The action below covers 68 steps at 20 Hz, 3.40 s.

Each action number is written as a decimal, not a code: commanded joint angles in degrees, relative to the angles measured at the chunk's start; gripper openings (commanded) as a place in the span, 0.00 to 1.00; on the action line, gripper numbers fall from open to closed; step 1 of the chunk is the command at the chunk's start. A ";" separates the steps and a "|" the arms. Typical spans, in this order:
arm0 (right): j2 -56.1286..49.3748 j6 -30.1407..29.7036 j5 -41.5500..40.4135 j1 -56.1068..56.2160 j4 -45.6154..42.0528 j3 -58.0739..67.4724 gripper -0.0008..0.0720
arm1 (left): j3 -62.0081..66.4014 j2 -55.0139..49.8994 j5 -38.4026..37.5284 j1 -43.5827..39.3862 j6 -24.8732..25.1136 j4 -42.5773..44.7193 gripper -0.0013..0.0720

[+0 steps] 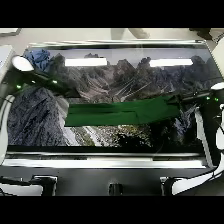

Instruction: Fold the clothes and pants, and hang the long-sleeved shirts on hangers.

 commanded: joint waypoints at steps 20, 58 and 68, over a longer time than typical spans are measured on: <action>29.57 21.07 2.58 16.79 -6.25 0.04 0.05 | 1.31 -27.89 49.81 -39.21 -3.43 -45.16 0.06; 2.21 -3.37 -15.17 16.46 2.99 -22.32 0.85 | 1.33 13.97 1.01 4.28 -1.14 19.06 0.06; 1.86 -14.40 -8.39 15.80 16.70 -17.11 0.05 | 1.33 13.97 0.87 4.28 -1.99 19.02 0.06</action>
